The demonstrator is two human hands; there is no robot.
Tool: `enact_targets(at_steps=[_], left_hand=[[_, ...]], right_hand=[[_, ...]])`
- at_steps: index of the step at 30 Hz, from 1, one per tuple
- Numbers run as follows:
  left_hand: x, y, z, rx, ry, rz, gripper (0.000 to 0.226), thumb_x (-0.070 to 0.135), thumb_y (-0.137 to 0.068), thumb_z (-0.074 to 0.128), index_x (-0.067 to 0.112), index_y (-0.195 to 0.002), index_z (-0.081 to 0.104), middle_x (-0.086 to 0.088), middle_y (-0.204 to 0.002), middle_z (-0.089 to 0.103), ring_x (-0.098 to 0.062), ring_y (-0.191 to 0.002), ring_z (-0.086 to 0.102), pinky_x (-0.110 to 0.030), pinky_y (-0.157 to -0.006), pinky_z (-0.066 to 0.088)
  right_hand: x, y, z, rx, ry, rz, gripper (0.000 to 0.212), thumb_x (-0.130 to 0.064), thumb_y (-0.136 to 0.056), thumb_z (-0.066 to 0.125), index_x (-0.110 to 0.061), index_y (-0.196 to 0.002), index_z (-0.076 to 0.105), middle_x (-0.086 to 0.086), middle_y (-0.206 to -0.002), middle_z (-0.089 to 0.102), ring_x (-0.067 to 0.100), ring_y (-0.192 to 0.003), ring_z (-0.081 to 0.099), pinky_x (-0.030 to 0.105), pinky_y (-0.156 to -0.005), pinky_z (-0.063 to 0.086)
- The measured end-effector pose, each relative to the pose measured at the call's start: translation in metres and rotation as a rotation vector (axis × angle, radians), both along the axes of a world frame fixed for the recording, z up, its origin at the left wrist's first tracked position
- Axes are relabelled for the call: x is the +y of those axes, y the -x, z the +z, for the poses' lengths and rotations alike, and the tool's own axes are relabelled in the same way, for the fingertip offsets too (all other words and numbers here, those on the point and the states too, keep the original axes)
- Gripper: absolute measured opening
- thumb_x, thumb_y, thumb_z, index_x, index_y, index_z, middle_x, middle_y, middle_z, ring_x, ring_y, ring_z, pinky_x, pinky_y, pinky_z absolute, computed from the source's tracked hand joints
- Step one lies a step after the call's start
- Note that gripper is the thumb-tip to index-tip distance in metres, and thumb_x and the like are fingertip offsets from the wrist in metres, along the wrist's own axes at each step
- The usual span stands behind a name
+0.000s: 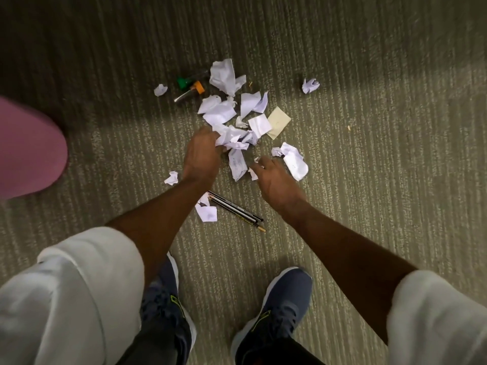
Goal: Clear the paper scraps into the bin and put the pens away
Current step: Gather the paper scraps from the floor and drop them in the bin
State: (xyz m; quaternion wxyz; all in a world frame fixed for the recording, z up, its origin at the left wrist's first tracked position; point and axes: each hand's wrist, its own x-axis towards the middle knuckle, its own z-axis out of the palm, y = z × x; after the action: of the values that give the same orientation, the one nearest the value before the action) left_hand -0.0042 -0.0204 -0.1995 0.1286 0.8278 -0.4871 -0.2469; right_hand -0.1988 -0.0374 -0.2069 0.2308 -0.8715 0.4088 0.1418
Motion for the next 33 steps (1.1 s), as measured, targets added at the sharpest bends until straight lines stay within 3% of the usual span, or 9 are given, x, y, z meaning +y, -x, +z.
enact_targets(at_steps=[4, 8, 10, 12, 17, 20, 26, 30, 33], left_hand=[[0.008, -0.011, 0.017, 0.085, 0.017, 0.096, 0.025, 0.02, -0.09, 0.075, 0.003, -0.108, 0.071, -0.016, -0.107, 0.07, -0.031, -0.096, 0.066, -0.04, -0.082, 0.052], [0.021, -0.019, 0.043, 0.225, 0.017, 0.173, 0.02, 0.021, -0.089, 0.075, 0.006, -0.102, 0.071, -0.014, -0.098, 0.069, -0.03, -0.079, 0.07, -0.045, -0.07, 0.06], [0.028, -0.025, 0.063, 0.266, 0.049, 0.196, 0.016, 0.019, -0.09, 0.073, 0.006, -0.1, 0.071, -0.013, -0.096, 0.069, -0.027, -0.077, 0.069, -0.037, -0.07, 0.058], [0.036, -0.031, 0.089, 0.244, 0.069, 0.227, 0.019, 0.019, -0.091, 0.073, 0.004, -0.103, 0.071, -0.015, -0.1, 0.07, -0.02, -0.084, 0.063, -0.024, -0.073, 0.044], [0.052, -0.065, 0.165, 0.339, 0.13, 0.379, 0.024, 0.025, -0.091, 0.073, 0.004, -0.103, 0.07, -0.016, -0.099, 0.073, -0.029, -0.087, 0.068, -0.037, -0.073, 0.053], [0.05, -0.102, 0.22, 0.34, 0.195, 0.483, 0.028, 0.024, -0.091, 0.072, 0.0, -0.104, 0.067, -0.018, -0.099, 0.071, -0.03, -0.088, 0.067, -0.038, -0.072, 0.05], [0.064, -0.193, 0.311, 0.381, 0.35, 0.683, 0.045, 0.049, -0.082, 0.072, 0.004, -0.09, 0.066, -0.006, -0.078, 0.066, -0.012, -0.067, 0.056, -0.027, -0.056, 0.038], [0.102, -0.246, 0.345, 0.315, 0.4, 0.794, 0.034, 0.038, -0.085, 0.077, 0.006, -0.093, 0.068, -0.003, -0.082, 0.069, -0.005, -0.065, 0.056, -0.013, -0.057, 0.039], [0.142, -0.283, 0.345, 0.193, 0.353, 0.879, 0.031, 0.034, -0.086, 0.077, 0.005, -0.096, 0.069, -0.005, -0.086, 0.07, -0.018, -0.074, 0.062, -0.026, -0.064, 0.041]], right_hand=[[-0.003, -0.01, 0.016, -0.063, -0.013, -0.12, 0.046, -0.008, -0.093, 0.057, -0.014, -0.138, 0.053, 0.012, -0.123, 0.057, 0.03, -0.108, 0.057, 0.043, -0.092, 0.053], [-0.002, -0.016, 0.047, -0.209, 0.004, -0.308, 0.039, -0.009, -0.089, 0.06, -0.015, -0.128, 0.062, 0.009, -0.116, 0.064, 0.027, -0.101, 0.064, 0.036, -0.089, 0.055], [-0.002, -0.025, 0.069, -0.263, -0.003, -0.363, 0.035, -0.008, -0.088, 0.06, -0.013, -0.123, 0.064, 0.01, -0.116, 0.066, 0.027, -0.102, 0.065, 0.036, -0.091, 0.055], [-0.003, -0.041, 0.098, -0.308, -0.018, -0.392, 0.034, -0.008, -0.088, 0.061, -0.01, -0.121, 0.064, 0.011, -0.118, 0.065, 0.027, -0.105, 0.064, 0.038, -0.093, 0.054], [-0.007, -0.102, 0.182, -0.366, -0.069, -0.376, 0.036, -0.008, -0.089, 0.064, -0.009, -0.124, 0.063, 0.012, -0.123, 0.064, 0.028, -0.115, 0.06, 0.033, -0.098, 0.045], [-0.007, -0.153, 0.23, -0.419, -0.077, -0.364, 0.037, -0.01, -0.088, 0.065, -0.011, -0.124, 0.064, 0.011, -0.121, 0.066, 0.026, -0.114, 0.06, 0.032, -0.097, 0.044], [0.01, -0.269, 0.316, -0.576, -0.139, -0.287, 0.02, -0.01, -0.085, 0.067, -0.008, -0.105, 0.068, 0.011, -0.102, 0.069, 0.027, -0.096, 0.063, 0.029, -0.082, 0.042], [0.036, -0.335, 0.35, -0.625, -0.231, -0.233, 0.021, -0.012, -0.086, 0.069, -0.007, -0.106, 0.07, 0.009, -0.101, 0.07, 0.022, -0.093, 0.063, 0.018, -0.072, 0.034], [0.058, -0.377, 0.361, -0.635, -0.326, -0.23, 0.027, -0.014, -0.085, 0.071, -0.007, -0.111, 0.07, 0.01, -0.106, 0.071, 0.023, -0.098, 0.065, 0.015, -0.077, 0.035]])
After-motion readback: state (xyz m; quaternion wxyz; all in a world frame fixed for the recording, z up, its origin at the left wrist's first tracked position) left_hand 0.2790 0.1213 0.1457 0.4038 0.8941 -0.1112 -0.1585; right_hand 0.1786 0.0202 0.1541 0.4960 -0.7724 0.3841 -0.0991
